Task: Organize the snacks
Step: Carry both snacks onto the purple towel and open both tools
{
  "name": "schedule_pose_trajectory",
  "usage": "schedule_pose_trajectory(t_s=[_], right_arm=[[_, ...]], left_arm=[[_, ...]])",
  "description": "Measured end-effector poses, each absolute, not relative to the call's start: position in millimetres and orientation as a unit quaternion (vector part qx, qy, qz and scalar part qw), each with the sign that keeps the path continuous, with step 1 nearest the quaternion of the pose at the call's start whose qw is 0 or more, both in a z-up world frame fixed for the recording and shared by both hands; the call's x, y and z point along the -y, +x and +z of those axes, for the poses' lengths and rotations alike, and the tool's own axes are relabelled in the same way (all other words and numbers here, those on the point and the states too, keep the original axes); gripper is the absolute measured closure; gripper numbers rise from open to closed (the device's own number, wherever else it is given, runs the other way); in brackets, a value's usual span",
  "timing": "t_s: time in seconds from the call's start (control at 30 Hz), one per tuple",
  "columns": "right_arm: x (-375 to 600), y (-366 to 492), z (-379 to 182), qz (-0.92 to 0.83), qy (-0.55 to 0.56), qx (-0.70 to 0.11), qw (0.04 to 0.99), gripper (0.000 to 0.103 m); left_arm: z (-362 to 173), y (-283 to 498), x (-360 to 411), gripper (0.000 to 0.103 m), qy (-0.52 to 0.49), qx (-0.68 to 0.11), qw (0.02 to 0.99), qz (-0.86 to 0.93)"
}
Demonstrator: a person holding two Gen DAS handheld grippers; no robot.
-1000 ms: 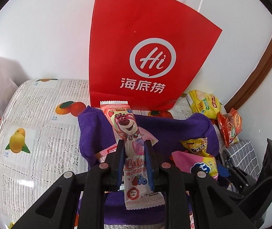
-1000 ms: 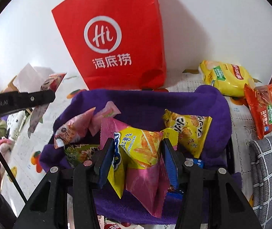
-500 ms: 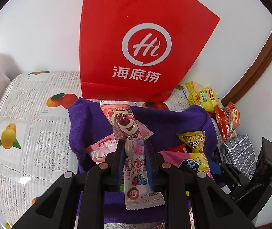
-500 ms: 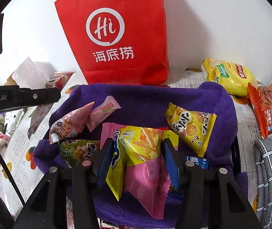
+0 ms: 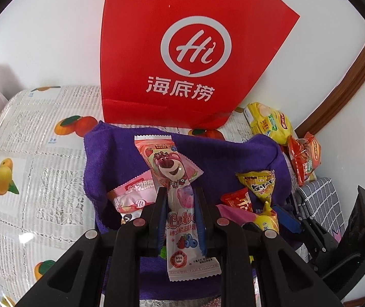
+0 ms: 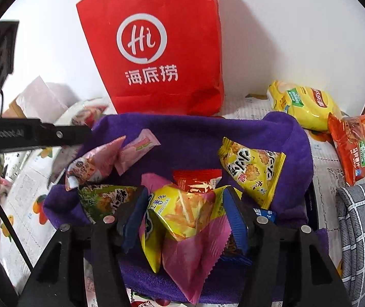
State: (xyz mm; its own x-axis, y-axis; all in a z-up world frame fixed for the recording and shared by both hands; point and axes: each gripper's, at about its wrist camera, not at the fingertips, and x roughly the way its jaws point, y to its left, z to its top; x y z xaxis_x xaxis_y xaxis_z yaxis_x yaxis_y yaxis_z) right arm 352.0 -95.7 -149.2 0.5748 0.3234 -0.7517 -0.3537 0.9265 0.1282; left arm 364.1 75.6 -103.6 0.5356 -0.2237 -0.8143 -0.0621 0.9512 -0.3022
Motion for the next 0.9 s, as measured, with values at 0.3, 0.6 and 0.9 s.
schedule_pose_trajectory(t_s=[0.3,0.6,0.9], right_arm=[[104.7,349.9,-141.2,0.197,0.014,-0.399,0.896,0.040],[106.6,351.0,-143.6,0.191,0.016,-0.402,0.895,0.040],[109.3,345.8,-141.7,0.194,0.019,-0.393,0.899,0.040]], left_arm=[[-112.7,367.4,-75.1,0.084,-0.169,-0.489,0.853,-0.065],[-123.9,370.4,-67.5,0.083,-0.168,-0.502,0.845,-0.074],[-127.7,371.3,-70.0,0.083,-0.180,-0.502,0.843,-0.076]])
